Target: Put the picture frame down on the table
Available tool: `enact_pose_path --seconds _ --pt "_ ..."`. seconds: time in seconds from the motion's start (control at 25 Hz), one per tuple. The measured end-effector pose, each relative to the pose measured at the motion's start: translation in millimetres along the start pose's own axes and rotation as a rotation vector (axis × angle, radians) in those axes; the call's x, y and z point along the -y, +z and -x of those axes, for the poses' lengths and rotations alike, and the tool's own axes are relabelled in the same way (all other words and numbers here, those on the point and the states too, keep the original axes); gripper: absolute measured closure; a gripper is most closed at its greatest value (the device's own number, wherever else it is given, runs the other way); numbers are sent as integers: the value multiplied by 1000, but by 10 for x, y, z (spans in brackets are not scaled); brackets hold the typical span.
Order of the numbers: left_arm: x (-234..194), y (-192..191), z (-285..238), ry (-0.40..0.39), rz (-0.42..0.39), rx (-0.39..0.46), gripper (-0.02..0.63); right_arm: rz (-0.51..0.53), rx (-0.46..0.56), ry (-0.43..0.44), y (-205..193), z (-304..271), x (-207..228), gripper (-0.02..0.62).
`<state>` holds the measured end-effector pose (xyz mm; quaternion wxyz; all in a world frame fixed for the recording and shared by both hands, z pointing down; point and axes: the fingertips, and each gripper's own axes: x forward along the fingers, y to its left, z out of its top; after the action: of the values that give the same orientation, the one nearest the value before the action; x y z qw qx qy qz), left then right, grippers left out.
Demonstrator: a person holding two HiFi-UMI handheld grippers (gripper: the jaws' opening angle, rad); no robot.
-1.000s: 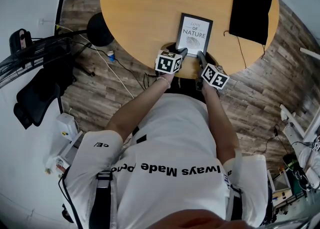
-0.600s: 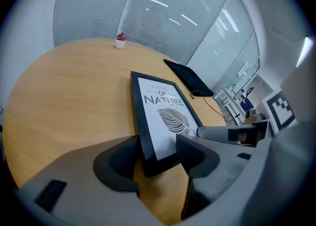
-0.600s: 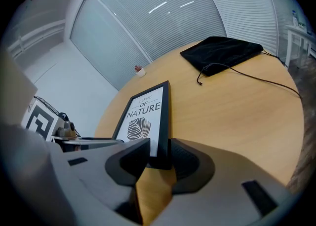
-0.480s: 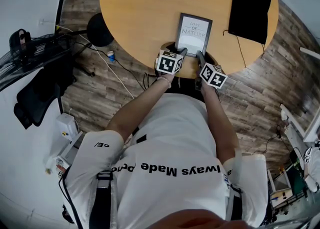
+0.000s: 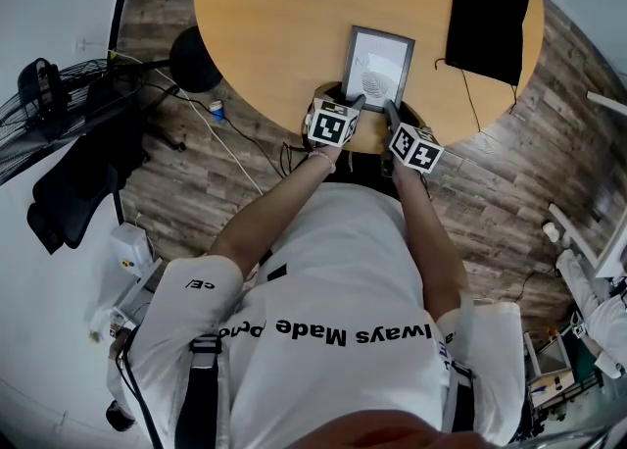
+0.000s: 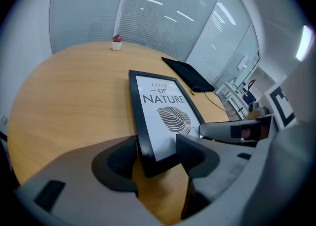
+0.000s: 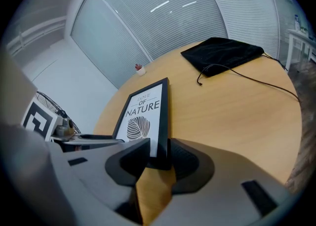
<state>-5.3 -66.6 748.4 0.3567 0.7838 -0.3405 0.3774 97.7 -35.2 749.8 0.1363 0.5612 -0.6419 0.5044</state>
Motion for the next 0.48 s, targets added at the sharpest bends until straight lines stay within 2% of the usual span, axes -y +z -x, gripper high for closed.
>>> enact_pose_path --seconds 0.48 --pt "5 -3 -21 13 -23 -3 368 24 -8 -8 -1 2 -1 465"
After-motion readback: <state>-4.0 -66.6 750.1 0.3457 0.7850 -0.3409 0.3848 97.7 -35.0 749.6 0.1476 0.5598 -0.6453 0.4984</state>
